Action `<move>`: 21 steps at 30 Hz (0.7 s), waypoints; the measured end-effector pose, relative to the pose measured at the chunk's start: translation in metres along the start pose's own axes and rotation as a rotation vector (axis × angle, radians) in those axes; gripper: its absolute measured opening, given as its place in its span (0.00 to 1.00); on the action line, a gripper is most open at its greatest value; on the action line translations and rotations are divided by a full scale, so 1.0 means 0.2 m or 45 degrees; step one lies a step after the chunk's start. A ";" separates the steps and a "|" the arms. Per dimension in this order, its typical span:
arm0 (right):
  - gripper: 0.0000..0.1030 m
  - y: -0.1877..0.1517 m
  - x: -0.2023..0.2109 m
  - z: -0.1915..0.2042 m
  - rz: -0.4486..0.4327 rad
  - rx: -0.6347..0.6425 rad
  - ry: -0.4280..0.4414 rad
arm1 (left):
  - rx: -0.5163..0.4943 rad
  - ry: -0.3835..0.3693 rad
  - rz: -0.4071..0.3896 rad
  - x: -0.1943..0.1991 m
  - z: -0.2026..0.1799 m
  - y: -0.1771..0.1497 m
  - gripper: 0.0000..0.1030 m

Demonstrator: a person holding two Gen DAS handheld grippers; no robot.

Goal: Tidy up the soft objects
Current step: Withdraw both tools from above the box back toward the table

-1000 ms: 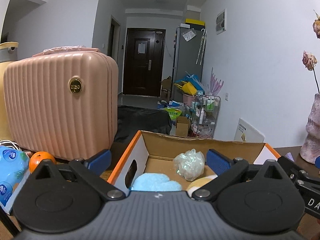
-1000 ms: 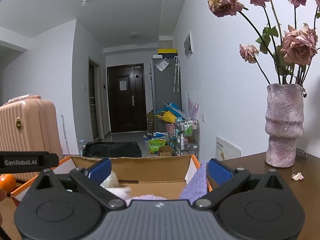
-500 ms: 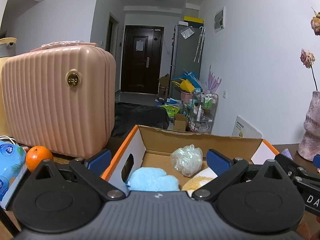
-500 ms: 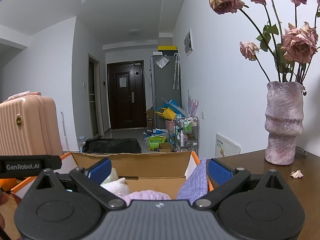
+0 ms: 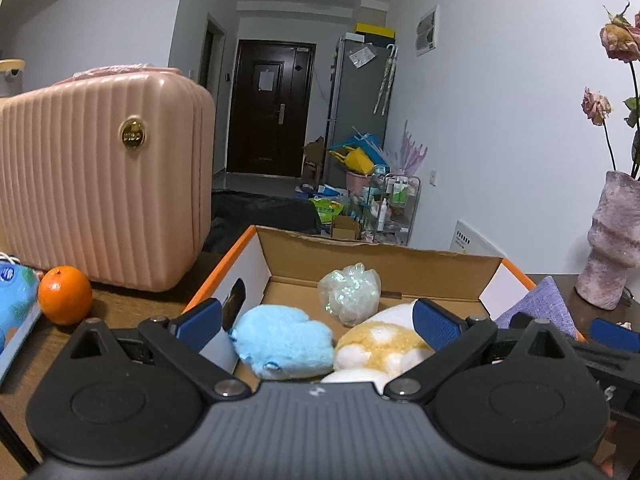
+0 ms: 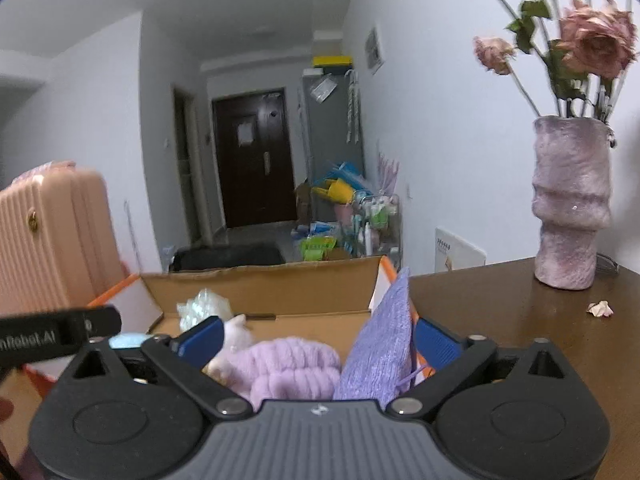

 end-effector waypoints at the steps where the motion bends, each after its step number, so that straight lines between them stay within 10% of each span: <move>1: 0.97 0.00 0.02 0.00 -0.025 0.007 -0.003 | 0.017 -0.010 0.005 0.01 0.01 0.00 1.00; 21: 0.97 -0.07 0.24 -0.05 -0.059 0.028 -0.067 | 0.046 -0.018 0.101 0.09 0.01 -0.15 1.00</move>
Point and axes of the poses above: each gripper's, at about its wrist camera, not at the fingertips, and x roughly against the way its jaws point, z to its left, y to its top, the point moved 5 cm from there along -x, roughly the way its jaws point, and after that the axes turned 15 degrees about -x, right-handed, at the moved point
